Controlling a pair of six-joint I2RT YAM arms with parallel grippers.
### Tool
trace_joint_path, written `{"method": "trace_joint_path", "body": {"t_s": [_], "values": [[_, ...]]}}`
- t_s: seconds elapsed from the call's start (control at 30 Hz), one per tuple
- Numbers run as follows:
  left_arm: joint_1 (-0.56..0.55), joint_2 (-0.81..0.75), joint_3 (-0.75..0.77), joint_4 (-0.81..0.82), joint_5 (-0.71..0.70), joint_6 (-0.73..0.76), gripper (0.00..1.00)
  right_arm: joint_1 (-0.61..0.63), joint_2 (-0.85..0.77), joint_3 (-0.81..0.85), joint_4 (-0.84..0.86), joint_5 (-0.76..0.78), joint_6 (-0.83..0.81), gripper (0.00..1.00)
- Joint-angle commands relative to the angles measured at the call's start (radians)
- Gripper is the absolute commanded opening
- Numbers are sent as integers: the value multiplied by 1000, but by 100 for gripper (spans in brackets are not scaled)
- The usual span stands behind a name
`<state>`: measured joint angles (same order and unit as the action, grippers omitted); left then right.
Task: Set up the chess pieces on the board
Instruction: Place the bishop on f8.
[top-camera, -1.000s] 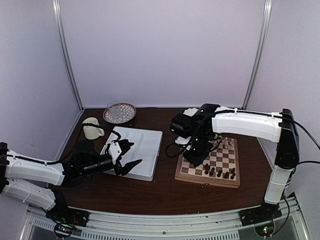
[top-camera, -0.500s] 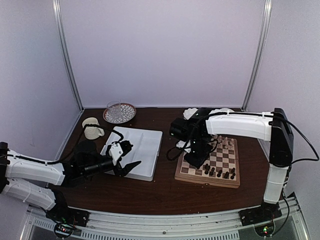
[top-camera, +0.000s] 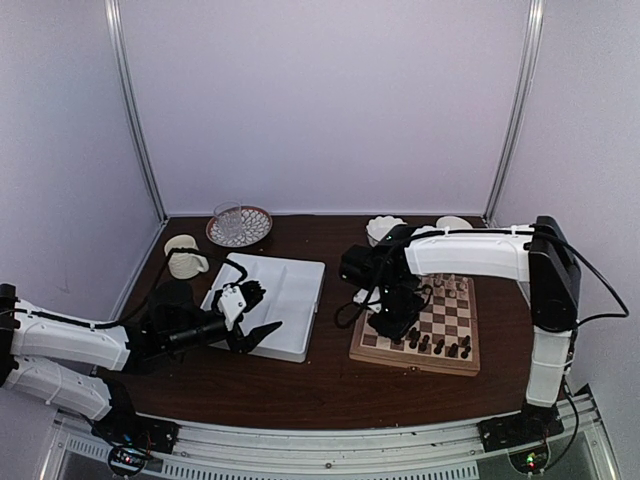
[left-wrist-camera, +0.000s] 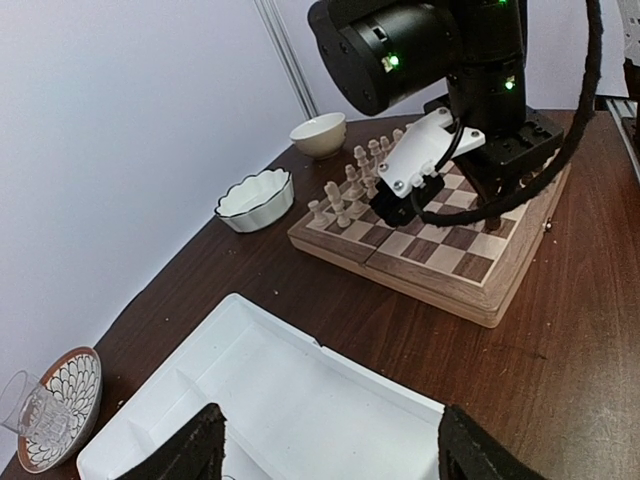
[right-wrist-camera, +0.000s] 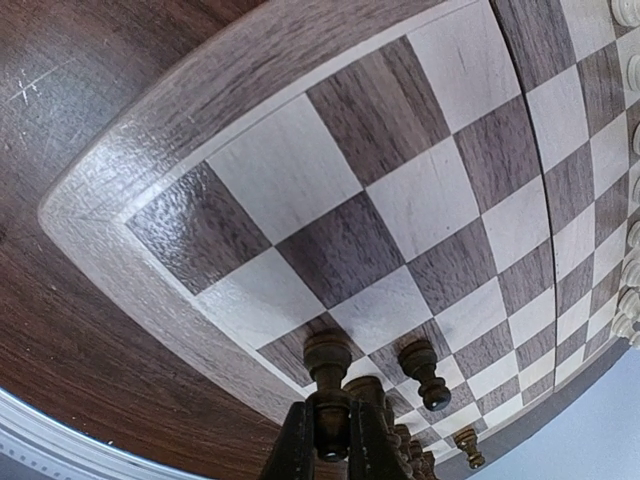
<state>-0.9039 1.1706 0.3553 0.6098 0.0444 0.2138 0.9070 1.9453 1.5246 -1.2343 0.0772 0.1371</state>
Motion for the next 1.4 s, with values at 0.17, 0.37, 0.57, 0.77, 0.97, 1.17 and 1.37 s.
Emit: {"method": "trace_joint_path", "body": {"t_s": [0.17, 0.37, 0.57, 0.77, 0.97, 1.17, 1.37], "values": [[8, 8, 27, -13, -3, -8, 73, -6, 13, -29, 28, -20, -4, 0], [8, 7, 28, -20, 0, -6, 73, -6, 0, -46, 33, -23, -1, 1], [8, 9, 34, -30, 0, -4, 73, -6, -22, -58, 34, -33, 5, 0], [8, 9, 34, -33, -2, -4, 73, -6, -40, -63, 27, -37, 7, 0], [8, 11, 36, -36, -1, -4, 73, -6, -49, -63, 32, -55, 5, 0], [8, 10, 37, -39, 0, -5, 73, -6, -39, -66, 39, -63, 1, 0], [8, 8, 36, -39, 1, -4, 73, -7, -35, -70, 49, -71, -2, 1]]}}
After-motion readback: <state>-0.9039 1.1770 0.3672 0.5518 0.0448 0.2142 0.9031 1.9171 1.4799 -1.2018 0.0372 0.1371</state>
